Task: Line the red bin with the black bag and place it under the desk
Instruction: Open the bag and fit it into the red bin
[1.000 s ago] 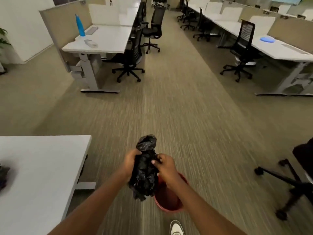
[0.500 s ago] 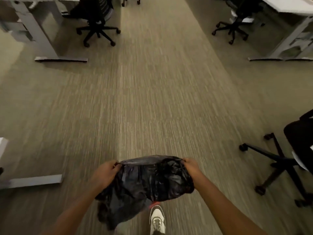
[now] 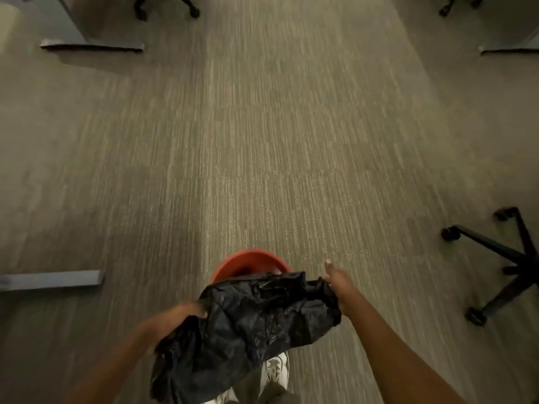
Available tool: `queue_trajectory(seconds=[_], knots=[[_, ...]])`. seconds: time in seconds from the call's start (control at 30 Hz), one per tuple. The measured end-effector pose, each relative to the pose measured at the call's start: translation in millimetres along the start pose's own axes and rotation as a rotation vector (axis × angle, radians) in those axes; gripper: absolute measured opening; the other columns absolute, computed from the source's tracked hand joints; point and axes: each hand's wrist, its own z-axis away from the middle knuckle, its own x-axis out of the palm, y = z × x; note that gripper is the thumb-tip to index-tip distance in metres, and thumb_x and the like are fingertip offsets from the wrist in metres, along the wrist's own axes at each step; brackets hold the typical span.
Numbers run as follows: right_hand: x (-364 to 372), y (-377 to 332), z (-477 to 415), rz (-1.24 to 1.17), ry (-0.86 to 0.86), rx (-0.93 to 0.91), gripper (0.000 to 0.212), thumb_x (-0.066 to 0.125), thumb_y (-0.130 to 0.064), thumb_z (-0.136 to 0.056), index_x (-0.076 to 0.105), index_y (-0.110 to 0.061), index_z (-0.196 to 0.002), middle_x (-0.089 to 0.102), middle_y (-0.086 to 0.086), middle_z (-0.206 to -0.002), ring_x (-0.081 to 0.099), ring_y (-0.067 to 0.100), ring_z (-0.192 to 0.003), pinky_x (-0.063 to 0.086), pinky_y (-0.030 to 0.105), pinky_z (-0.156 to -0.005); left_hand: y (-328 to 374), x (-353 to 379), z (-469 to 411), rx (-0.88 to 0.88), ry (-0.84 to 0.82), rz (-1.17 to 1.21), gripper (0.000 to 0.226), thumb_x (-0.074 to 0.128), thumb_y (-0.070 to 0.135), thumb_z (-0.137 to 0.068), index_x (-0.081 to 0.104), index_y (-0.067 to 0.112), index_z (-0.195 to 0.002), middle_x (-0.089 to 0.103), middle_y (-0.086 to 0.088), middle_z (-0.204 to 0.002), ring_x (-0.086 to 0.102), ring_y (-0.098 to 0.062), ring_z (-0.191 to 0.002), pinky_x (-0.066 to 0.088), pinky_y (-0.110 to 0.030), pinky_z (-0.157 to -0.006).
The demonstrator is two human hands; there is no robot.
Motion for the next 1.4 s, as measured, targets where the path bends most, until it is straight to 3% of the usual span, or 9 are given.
queue_trajectory(seconds=[0.1,0.2,0.33,0.47,0.6,0.77,1.07,1.23,1.4], knots=[[28,20,8,0.179,0.368,-0.279,0.041,0.054,-0.031,-0.094,0.048,-0.001,-0.121,0.06,0.018,-0.119,0.058,0.034,-0.106,0.048,0.047,-0.095,-8,13,-18,0.045,0.184,0.031,0.016,0.065,0.009,-0.063,0.076,0.003,-0.073,0.076,-0.01,-0.07,0.072,-0.019,-0.063,0.051,-0.028,-0.064],[68,50,49,0.198,0.221,-0.446,0.011,0.06,-0.025,-0.091,0.058,-0.022,-0.101,0.065,0.003,-0.101,0.064,0.027,-0.096,0.056,0.046,-0.083,-3,36,-27,0.144,0.269,0.104,0.015,0.061,-0.003,-0.069,0.074,0.003,-0.065,0.073,-0.008,-0.059,0.069,-0.018,-0.053,0.052,-0.02,-0.049],[105,66,94,-0.03,-0.038,-0.163,0.019,0.062,-0.036,-0.089,0.06,-0.017,-0.091,0.068,0.007,-0.076,0.064,0.02,-0.063,0.057,0.038,-0.061,-2,66,-21,0.256,0.18,-0.01,0.024,0.067,0.012,-0.069,0.074,0.011,-0.093,0.076,-0.015,-0.091,0.072,-0.03,-0.087,0.056,-0.039,-0.079],[120,45,108,-0.146,-0.296,0.052,0.032,0.057,-0.034,-0.093,0.07,-0.006,-0.085,0.075,0.01,-0.083,0.07,0.023,-0.07,0.059,0.04,-0.066,4,95,-5,0.314,0.064,-0.099,0.03,0.072,0.017,-0.071,0.072,0.02,-0.101,0.076,-0.009,-0.102,0.071,-0.026,-0.098,0.055,-0.035,-0.087],[112,37,102,0.016,-0.208,-0.038,0.021,0.052,-0.004,-0.092,0.064,-0.006,-0.076,0.068,0.013,-0.078,0.065,0.022,-0.072,0.055,0.035,-0.067,10,106,14,0.292,0.093,-0.288,0.026,0.08,0.038,-0.061,0.074,0.027,-0.084,0.077,0.005,-0.087,0.071,-0.009,-0.086,0.054,-0.026,-0.076],[84,47,89,-0.06,-0.105,-0.061,0.015,0.049,-0.005,-0.096,0.057,-0.001,-0.084,0.063,0.03,-0.093,0.061,0.034,-0.085,0.053,0.056,-0.082,5,101,26,0.299,0.358,-0.128,0.022,0.075,0.002,-0.076,0.074,0.02,-0.064,0.074,0.005,-0.061,0.066,0.002,-0.059,0.048,-0.013,-0.058],[30,68,63,-0.196,0.088,-0.047,0.021,0.042,-0.014,-0.1,0.055,0.001,-0.091,0.064,0.021,-0.086,0.062,0.031,-0.071,0.052,0.033,-0.052,-21,79,33,0.449,0.686,-0.072,0.029,0.075,-0.008,-0.068,0.066,0.015,-0.083,0.066,-0.008,-0.079,0.06,-0.024,-0.075,0.046,-0.01,-0.057],[47,58,73,-0.216,-0.148,0.122,0.028,0.043,-0.008,-0.096,0.064,0.01,-0.1,0.072,0.028,-0.096,0.071,0.041,-0.087,0.061,0.046,-0.07,-61,125,1,0.431,0.399,-0.708,0.141,0.081,0.069,-0.03,0.022,0.014,-0.146,0.021,-0.002,-0.153,0.028,-0.016,-0.138,0.033,-0.037,-0.111],[60,45,74,-0.273,-0.129,0.262,0.026,0.047,-0.011,-0.097,0.065,0.008,-0.094,0.072,0.026,-0.085,0.071,0.039,-0.074,0.058,0.036,-0.056,-53,172,-21,0.434,0.46,-0.428,0.048,0.06,0.033,-0.073,0.045,0.053,-0.115,0.06,0.022,-0.118,0.058,-0.009,-0.116,0.039,-0.007,-0.09]])
